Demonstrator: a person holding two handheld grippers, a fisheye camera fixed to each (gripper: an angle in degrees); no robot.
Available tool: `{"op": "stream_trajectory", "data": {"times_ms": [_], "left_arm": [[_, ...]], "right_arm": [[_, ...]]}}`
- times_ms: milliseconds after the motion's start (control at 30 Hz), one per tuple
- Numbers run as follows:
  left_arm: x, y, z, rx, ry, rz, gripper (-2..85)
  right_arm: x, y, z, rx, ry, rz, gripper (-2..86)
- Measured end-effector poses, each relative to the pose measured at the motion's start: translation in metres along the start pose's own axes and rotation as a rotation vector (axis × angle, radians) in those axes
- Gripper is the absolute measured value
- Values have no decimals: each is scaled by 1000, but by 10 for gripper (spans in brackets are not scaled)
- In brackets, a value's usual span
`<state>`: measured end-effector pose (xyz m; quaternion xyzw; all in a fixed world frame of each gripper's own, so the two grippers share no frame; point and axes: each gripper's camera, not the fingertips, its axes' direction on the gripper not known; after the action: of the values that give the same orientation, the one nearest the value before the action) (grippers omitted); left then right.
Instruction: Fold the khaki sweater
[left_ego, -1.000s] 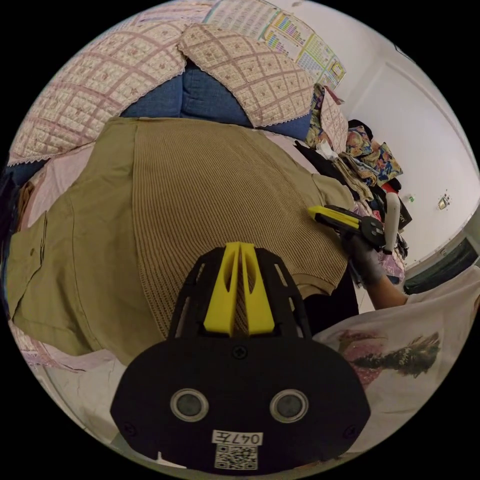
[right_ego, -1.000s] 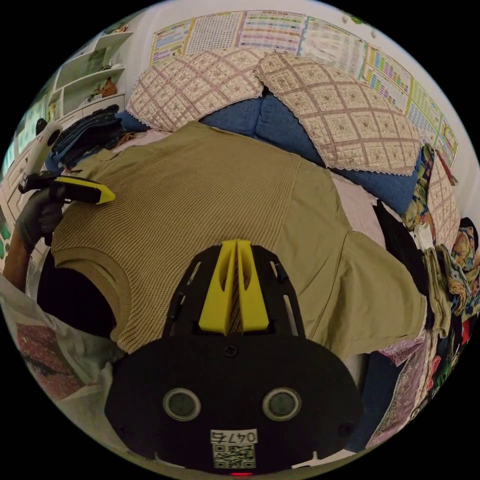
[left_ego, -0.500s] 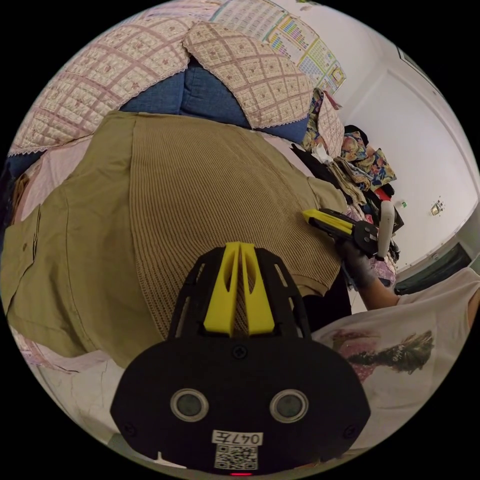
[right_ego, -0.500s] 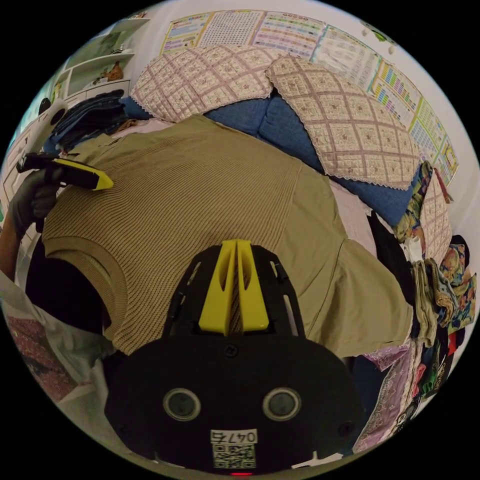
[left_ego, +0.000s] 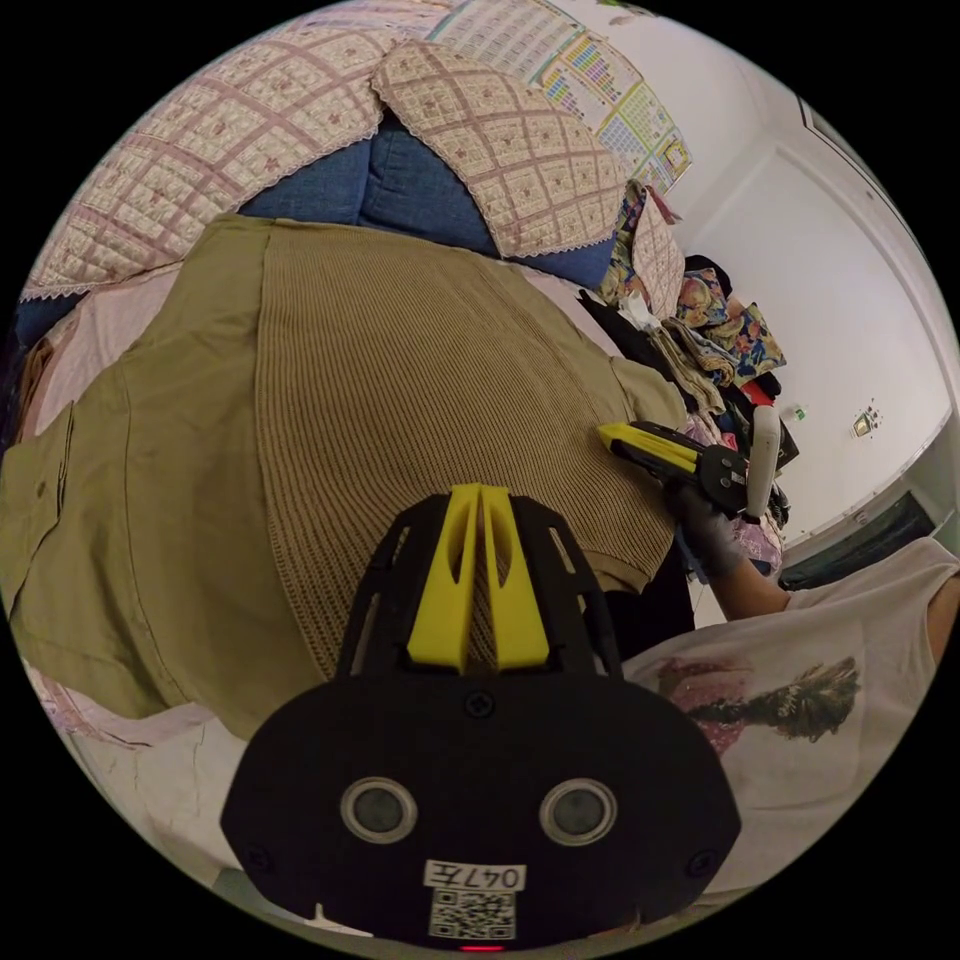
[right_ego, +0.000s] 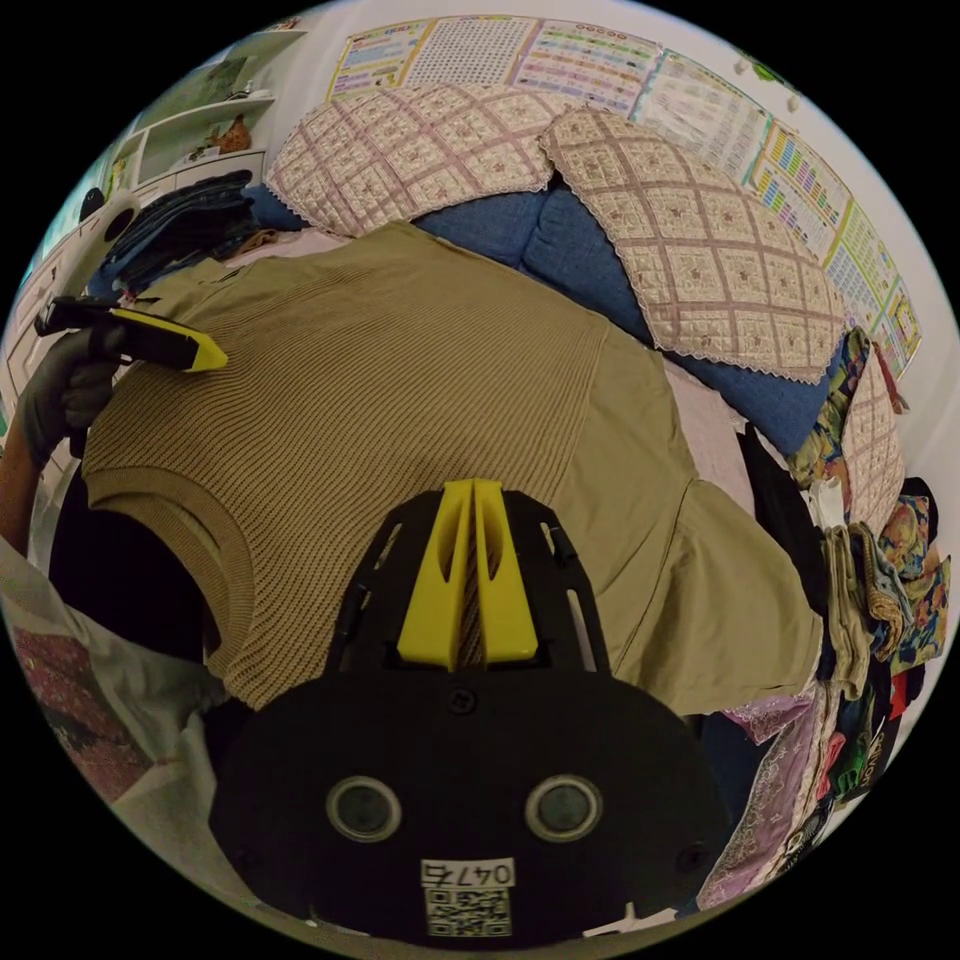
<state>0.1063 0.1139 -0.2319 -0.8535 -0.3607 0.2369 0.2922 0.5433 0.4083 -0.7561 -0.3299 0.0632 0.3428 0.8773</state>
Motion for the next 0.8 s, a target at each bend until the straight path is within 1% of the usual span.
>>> {"op": "stream_trajectory", "data": {"times_ms": [800], "left_arm": [[61,12,37,-13,3,2,-10]], "right_arm": [[-31,-3,19,-19,-10,-10,-12]]}}
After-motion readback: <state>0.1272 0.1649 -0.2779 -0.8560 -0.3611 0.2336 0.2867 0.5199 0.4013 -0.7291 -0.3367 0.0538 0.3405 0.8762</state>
